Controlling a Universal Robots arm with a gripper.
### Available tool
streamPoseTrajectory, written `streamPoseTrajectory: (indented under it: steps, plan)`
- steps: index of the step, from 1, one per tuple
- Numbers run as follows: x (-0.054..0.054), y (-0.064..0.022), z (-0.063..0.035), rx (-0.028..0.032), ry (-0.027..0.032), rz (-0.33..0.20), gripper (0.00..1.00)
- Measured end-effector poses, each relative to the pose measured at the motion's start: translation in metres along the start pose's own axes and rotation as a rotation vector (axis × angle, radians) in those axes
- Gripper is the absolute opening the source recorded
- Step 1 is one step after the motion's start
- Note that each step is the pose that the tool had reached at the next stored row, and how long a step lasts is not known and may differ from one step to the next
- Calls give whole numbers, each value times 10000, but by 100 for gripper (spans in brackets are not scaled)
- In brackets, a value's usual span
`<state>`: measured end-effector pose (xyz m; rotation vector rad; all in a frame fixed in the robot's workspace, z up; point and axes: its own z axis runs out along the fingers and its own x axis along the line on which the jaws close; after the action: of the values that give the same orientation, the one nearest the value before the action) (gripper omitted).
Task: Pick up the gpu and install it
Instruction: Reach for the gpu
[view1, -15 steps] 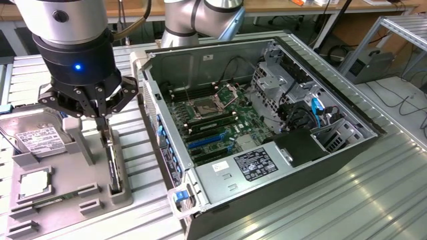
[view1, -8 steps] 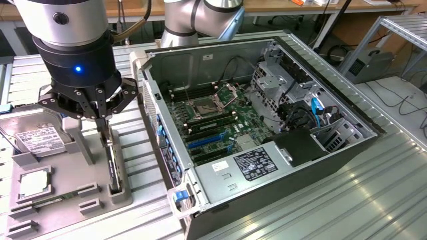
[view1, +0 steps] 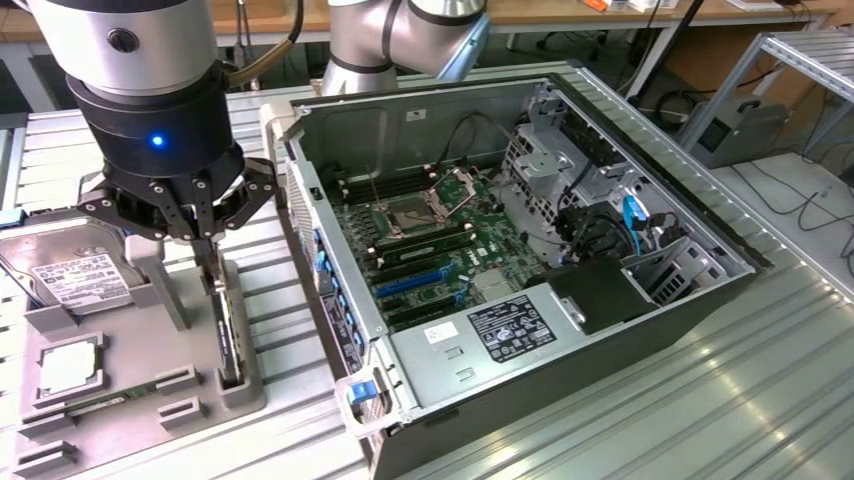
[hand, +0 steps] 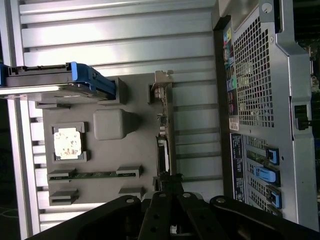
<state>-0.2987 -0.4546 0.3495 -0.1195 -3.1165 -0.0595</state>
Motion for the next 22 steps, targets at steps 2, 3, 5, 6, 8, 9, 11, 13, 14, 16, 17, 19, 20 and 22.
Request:
streamPoseTrajectory:
  steps: [2,3,5,6,8,9,11,13,14,16,17,19,20,22]
  plan:
    - [0,0,0,0,0,0,11]
    - [0,0,0,0,0,1,11]
    - [0,0,0,0,0,0,11]
    - [0,0,0,0,0,0,17]
    - [0,0,0,0,-1,0,29]
    - [0,0,0,0,0,0,36]
    - [0,0,0,0,0,0,42]
    - [0,0,0,0,-1,0,42]
    - [0,0,0,0,0,0,42]
    - [0,0,0,0,-1,0,42]
    - [0,0,0,0,0,0,41]
    - [0,0,0,0,0,1,28]
    - [0,0,0,0,0,0,22]
    - [0,0,0,0,0,0,16]
